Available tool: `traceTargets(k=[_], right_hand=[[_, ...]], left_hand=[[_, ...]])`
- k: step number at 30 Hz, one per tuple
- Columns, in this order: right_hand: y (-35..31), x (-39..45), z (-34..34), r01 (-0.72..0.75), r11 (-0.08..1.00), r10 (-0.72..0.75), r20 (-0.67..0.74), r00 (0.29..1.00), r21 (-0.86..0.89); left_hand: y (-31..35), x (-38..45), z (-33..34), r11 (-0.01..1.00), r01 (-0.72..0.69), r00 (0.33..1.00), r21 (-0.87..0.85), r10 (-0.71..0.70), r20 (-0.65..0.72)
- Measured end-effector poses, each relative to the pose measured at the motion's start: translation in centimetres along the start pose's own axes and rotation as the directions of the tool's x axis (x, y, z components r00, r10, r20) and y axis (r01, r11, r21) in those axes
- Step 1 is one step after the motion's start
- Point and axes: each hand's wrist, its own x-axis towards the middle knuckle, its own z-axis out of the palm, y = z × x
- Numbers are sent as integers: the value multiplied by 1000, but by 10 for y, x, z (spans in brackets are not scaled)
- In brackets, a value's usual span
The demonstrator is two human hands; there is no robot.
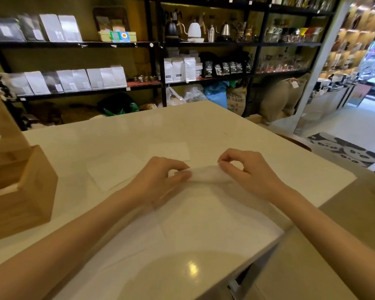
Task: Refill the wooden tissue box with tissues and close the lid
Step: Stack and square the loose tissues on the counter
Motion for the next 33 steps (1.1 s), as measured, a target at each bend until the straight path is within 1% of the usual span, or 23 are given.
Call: traceTargets(k=[2,5,7,9,13,15,17,23,27,28,30,31,33], right_hand=[[-11,10,-3,-32,985,35,-17,999,168],[-31,24,-4,-81,890,80,20,997,449],[-44,31,-2,-104,816,71,80,994,569],[-55,36,2,-137,762,43,161,986,632],[-73,40,18,-222,732,25,301,953,644],[-80,41,28,-273,706,33,354,935,654],[-84,40,39,-321,682,35,409,912,657],[-95,34,65,-441,697,28,594,804,565],[-100,31,80,-459,721,39,632,774,518],[-100,31,83,-464,720,49,628,777,517],[-99,29,87,-439,739,59,600,798,511],[-99,29,89,-403,767,54,576,816,499],[-97,28,92,-289,855,29,519,854,430]], left_hand=[[4,-4,-13,990,43,997,-133,-50,-53],[11,-14,-35,941,105,985,-320,-144,-100],[16,-23,-49,879,161,972,-449,-221,-83],[18,-32,-62,810,241,949,-534,-312,-46],[12,-56,-81,666,393,882,-634,-467,57],[7,-69,-85,594,449,847,-668,-520,107],[1,-82,-86,546,503,814,-670,-559,156],[-19,-118,-84,476,602,759,-641,-589,276],[-27,-128,-77,383,624,719,-681,-622,309],[-29,-129,-76,377,625,717,-684,-624,311],[-32,-130,-74,411,633,716,-656,-633,295],[-33,-130,-73,451,638,718,-625,-642,269],[-33,-129,-71,568,638,732,-520,-658,180]])
